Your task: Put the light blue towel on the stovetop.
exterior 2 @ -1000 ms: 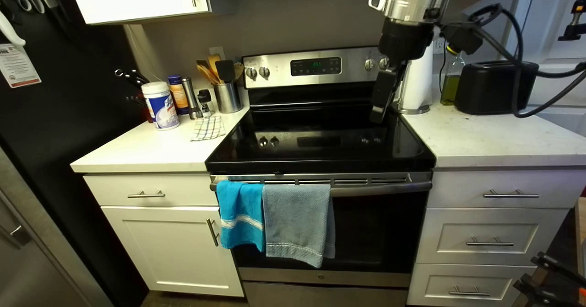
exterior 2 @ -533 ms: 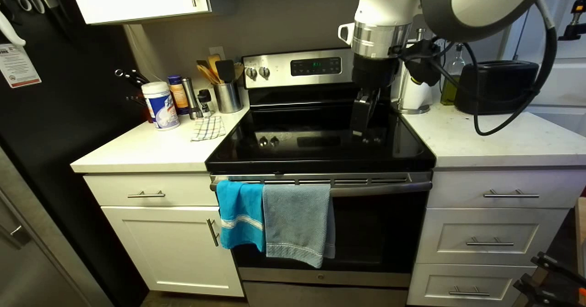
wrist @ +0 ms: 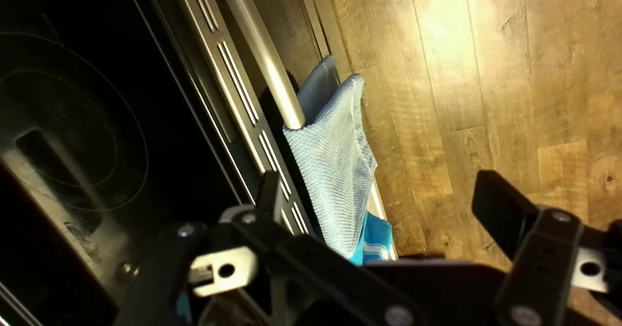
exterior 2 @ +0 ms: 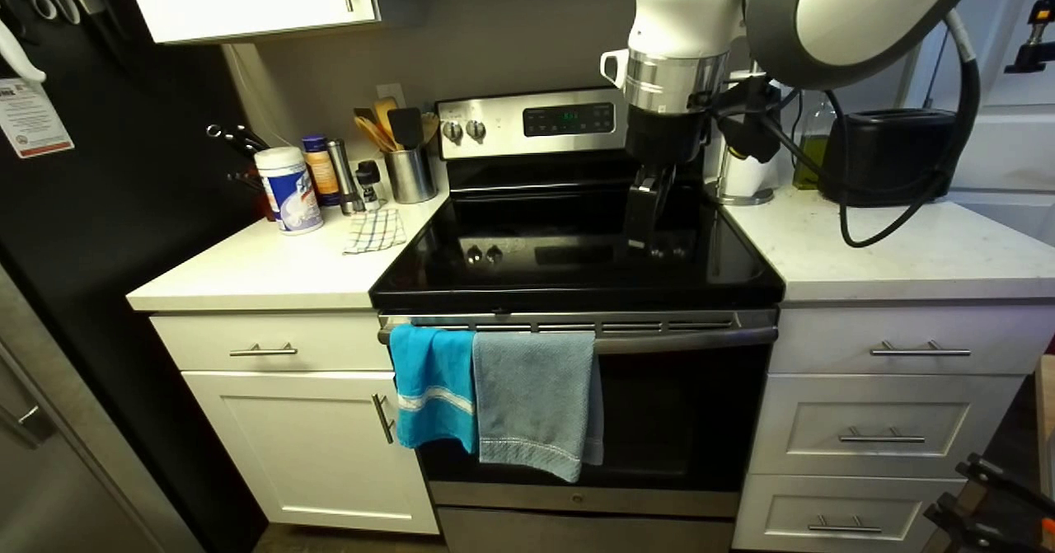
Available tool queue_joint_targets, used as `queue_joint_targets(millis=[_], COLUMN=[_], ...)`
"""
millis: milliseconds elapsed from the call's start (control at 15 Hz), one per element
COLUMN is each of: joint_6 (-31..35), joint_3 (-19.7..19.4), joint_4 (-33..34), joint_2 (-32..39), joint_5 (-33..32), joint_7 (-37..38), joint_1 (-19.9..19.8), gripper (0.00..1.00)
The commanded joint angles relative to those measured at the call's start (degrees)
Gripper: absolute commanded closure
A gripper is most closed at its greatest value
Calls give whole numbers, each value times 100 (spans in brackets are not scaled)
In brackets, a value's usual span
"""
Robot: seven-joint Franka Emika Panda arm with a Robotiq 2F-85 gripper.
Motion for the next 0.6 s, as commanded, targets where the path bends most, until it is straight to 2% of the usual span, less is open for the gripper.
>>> queue_joint_targets(millis=[0, 200, 533], joint_6=[-12, -36, -129], joint_3=[-84, -97, -99], joint_4=[8, 80, 745], joint_2=[-1, 104, 953], joint_5=[6, -187, -1025], joint_7=[-7, 265, 1063], joint_1=[86, 76, 288], gripper=[0, 0, 0])
